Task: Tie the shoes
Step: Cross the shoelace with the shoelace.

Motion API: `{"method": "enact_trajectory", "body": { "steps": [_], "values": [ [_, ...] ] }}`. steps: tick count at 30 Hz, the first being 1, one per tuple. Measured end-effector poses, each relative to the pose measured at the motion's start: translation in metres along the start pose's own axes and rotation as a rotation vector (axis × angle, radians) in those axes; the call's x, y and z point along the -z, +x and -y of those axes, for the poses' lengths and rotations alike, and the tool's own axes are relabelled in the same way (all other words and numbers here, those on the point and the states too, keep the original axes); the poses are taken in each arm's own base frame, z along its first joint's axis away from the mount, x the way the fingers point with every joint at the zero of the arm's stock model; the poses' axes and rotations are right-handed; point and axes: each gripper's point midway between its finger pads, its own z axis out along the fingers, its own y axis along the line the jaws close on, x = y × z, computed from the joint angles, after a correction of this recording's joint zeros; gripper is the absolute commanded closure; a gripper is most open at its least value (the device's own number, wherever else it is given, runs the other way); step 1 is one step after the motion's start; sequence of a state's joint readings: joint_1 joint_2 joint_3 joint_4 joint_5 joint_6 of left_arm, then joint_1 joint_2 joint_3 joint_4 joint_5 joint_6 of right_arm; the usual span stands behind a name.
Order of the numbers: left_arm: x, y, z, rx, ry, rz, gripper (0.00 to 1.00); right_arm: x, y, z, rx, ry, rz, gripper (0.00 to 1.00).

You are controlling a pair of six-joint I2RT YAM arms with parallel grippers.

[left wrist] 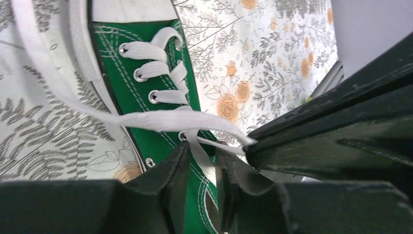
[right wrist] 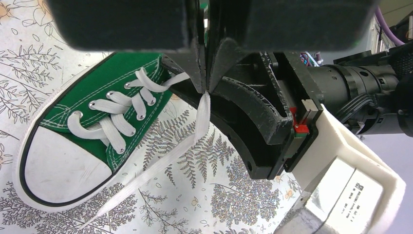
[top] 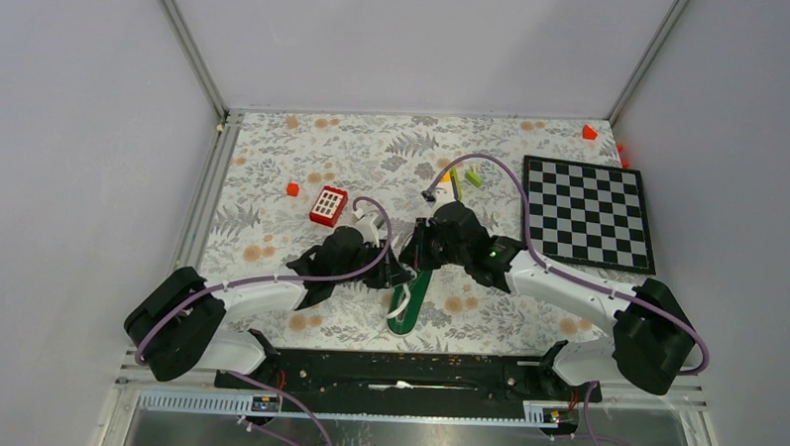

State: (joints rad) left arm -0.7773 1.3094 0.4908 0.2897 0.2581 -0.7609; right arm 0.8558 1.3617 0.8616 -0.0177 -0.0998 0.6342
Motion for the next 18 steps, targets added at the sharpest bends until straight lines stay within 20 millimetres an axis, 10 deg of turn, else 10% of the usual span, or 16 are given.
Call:
{"method": "enact_trajectory", "body": {
  "steps": [18],
  "values": [
    [0.012, -0.011, 0.015, -0.020, 0.043, 0.042, 0.86, -0.003, 0.001, -0.002, -0.002, -0.010, -0.016, 1.00]
  ]
}}
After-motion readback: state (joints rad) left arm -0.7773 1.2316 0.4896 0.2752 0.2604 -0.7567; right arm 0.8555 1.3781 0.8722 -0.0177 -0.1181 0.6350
